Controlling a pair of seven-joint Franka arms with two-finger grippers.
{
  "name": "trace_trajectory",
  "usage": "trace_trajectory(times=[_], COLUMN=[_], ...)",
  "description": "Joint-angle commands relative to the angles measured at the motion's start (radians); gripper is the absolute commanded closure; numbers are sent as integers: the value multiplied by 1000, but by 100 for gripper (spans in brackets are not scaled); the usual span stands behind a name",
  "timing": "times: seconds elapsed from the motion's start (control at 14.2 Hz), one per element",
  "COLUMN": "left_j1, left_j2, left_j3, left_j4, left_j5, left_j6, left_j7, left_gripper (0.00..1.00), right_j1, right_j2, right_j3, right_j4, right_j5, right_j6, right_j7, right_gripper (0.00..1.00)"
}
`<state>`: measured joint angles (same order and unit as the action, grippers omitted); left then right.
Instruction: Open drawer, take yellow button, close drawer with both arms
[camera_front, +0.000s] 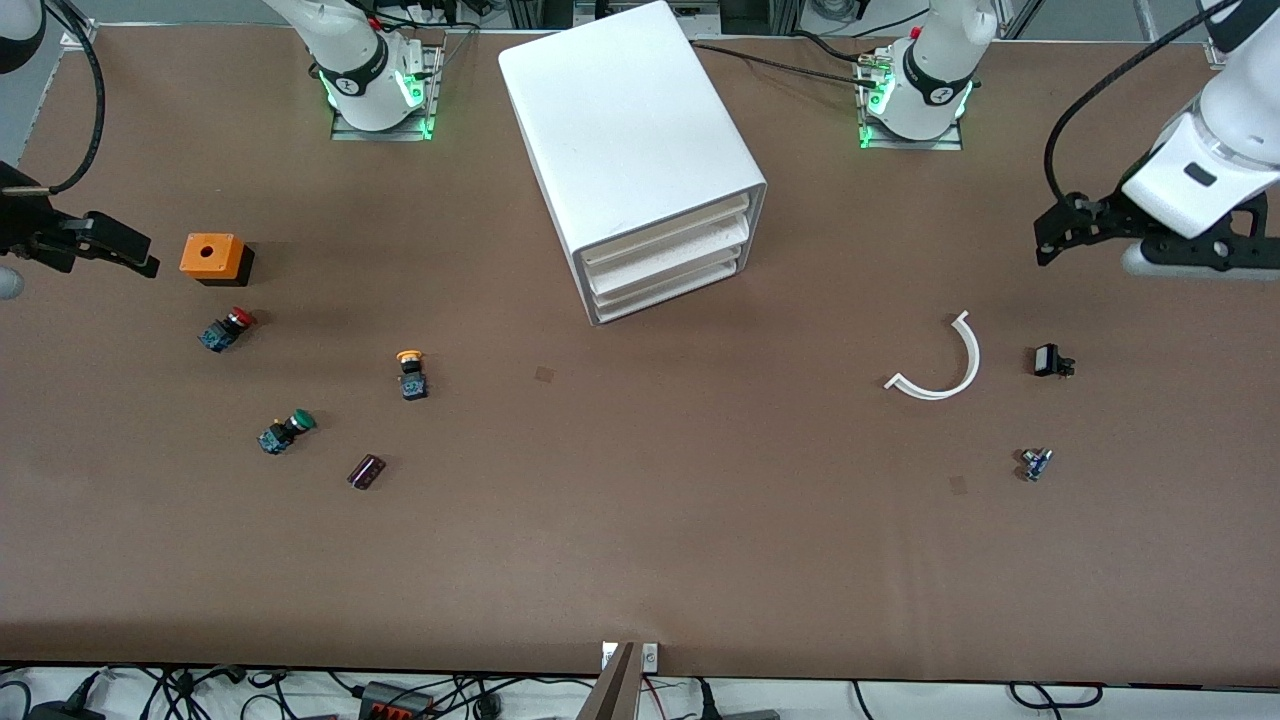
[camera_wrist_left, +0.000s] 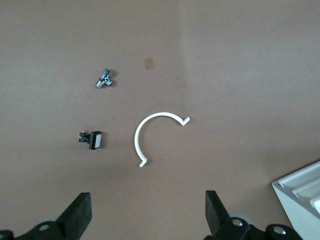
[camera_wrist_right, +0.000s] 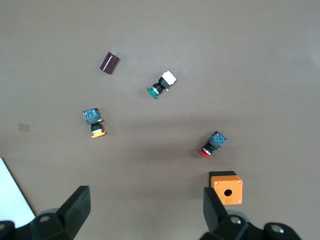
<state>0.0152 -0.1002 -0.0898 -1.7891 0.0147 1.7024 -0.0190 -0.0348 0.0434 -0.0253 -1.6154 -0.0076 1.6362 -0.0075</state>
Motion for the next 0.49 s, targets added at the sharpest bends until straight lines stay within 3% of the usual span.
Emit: trace_trajectory(times=[0.0,0.42], left_j1=[-14,-15], left_j2=[-18,43], left_j3=[21,15], left_j4=[-44,60], left_j5=[-24,-22], left_j6=[25,-24], left_j7=[51,54], left_gripper=[0,0], right_j1=[-11,-10], right_j2=[-23,-40], right_j3=[13,13], right_j4=[-23,-63], right_j5=[-14,-14], right_j6=[1,56], right_j7=[-11,-9], right_gripper=[0,0])
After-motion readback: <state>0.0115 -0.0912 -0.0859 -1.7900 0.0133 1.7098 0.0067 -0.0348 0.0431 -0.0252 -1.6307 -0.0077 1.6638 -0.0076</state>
